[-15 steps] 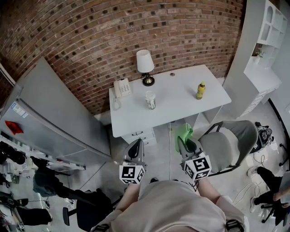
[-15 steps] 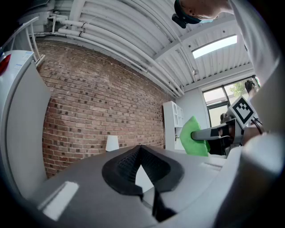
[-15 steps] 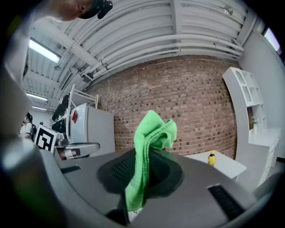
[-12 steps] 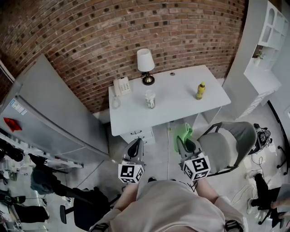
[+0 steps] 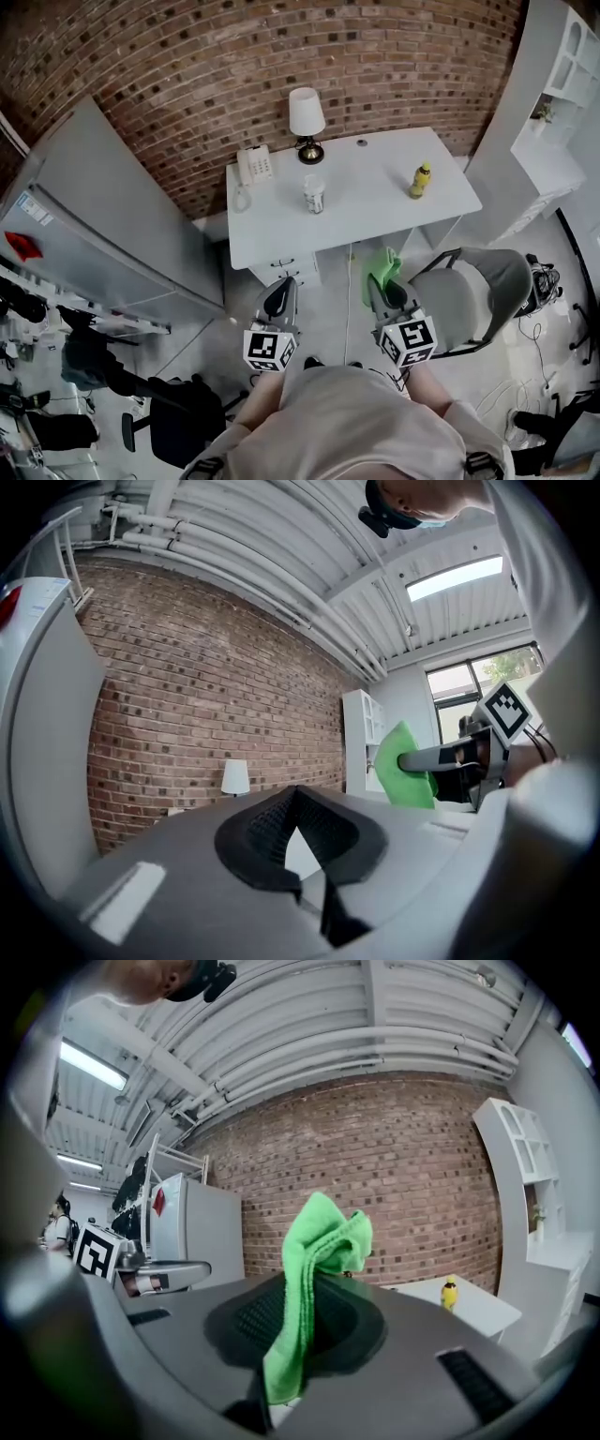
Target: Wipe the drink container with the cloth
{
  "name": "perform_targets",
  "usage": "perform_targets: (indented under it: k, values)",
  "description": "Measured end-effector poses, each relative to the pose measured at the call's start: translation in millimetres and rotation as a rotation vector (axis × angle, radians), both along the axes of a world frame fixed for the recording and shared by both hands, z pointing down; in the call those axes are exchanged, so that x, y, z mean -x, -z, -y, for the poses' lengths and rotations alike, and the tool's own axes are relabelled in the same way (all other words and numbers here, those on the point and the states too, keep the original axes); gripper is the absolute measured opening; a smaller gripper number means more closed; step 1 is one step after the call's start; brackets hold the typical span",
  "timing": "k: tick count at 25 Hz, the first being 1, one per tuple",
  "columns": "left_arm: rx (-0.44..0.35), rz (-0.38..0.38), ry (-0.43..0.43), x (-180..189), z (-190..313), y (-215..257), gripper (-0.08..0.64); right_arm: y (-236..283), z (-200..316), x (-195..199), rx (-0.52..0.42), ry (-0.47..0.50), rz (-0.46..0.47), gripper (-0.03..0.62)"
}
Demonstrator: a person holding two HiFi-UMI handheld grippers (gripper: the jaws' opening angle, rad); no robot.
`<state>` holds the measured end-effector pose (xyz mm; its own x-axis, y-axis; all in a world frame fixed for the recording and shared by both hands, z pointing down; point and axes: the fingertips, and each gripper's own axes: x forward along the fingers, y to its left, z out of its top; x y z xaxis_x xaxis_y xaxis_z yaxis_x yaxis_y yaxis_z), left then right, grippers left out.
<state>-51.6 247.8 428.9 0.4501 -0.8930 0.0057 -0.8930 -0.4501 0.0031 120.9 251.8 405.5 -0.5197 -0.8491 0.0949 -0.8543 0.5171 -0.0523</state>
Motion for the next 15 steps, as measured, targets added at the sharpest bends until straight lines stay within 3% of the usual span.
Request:
perform_targets:
  k: [15]
  values:
    - [0.01, 0.022, 0.04, -17, 7, -8, 0.009, -3, 7, -17, -0.038, 0.046, -0.001, 0.043]
